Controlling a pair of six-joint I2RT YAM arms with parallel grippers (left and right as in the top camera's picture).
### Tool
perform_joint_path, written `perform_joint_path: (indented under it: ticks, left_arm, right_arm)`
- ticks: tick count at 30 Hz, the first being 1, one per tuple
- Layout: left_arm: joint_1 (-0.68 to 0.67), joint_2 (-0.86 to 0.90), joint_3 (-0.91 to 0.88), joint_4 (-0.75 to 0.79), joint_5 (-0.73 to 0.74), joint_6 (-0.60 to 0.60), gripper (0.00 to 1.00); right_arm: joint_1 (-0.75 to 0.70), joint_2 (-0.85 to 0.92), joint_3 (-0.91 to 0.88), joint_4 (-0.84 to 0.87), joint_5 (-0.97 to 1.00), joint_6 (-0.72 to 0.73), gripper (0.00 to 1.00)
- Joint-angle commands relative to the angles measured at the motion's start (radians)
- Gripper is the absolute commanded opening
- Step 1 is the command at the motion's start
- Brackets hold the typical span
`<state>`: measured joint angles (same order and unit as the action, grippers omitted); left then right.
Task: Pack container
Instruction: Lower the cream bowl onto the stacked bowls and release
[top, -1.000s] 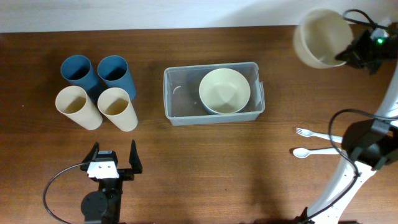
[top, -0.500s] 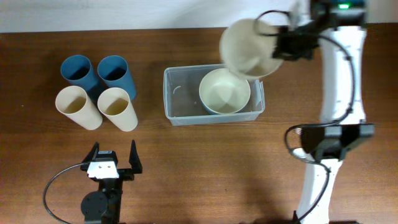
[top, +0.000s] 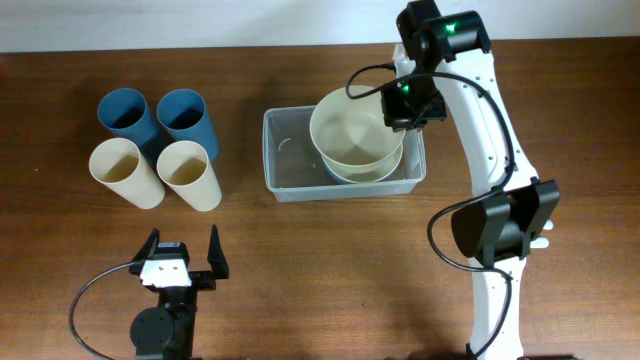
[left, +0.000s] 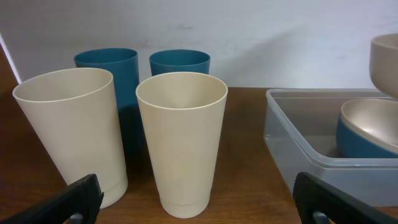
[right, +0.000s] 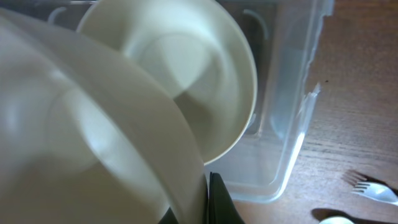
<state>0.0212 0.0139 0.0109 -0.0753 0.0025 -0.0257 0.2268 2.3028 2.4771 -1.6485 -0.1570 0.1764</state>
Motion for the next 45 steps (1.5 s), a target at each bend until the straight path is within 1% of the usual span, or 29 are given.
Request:
perform_joint_path:
  ticks: [1,11,29,45]
  left_arm:
    - [0.006,-0.008,-0.002,-0.008,-0.002,0.013,1.00]
    - [0.006,-0.008,-0.002,-0.008,-0.002,0.013,1.00]
    - [0.006,-0.008,-0.002,-0.008,-0.002,0.013,1.00]
    - [0.006,-0.008,-0.002,-0.008,-0.002,0.012,1.00]
  right_arm:
    - [-0.019,-0.023,-0.045,0.027,0.016,0.014,0.04]
    - [-0.019,-0.023,-0.143,0.124,0.016,0.011,0.04]
    - [-0.019,-0.022,-0.147,0.139,0.042,0.012,0.04]
    - [-0.019,-0.022,-0.245,0.206,0.038,0.011,0.04]
